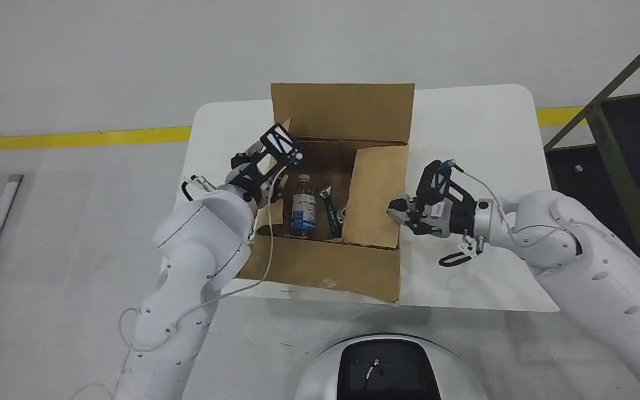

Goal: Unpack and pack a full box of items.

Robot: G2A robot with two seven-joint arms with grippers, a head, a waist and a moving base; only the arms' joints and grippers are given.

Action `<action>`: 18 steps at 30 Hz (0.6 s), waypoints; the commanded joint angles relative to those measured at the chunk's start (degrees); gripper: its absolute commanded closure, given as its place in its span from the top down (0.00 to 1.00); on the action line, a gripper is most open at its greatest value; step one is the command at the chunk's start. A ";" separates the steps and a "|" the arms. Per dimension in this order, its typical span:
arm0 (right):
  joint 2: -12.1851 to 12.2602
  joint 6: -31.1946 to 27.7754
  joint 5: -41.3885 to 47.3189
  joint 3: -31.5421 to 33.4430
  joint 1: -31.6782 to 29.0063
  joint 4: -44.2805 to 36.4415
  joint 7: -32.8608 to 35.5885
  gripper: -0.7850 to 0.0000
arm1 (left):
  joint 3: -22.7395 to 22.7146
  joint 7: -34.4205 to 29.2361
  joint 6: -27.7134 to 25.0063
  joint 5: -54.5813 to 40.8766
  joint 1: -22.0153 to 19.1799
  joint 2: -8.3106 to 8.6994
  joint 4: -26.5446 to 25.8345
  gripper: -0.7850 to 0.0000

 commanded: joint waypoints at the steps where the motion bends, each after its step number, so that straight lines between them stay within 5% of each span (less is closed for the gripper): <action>1: 0.01 -0.13 0.30 0.15 0.16 0.20 0.20 0.00 | -1.39 0.36 -0.44 1.01 -0.50 0.18 0.16 1.00; 18: 0.05 0.70 0.50 0.63 -0.62 -0.41 1.02 0.00 | -9.90 4.38 -4.12 11.54 0.09 1.92 7.29 1.00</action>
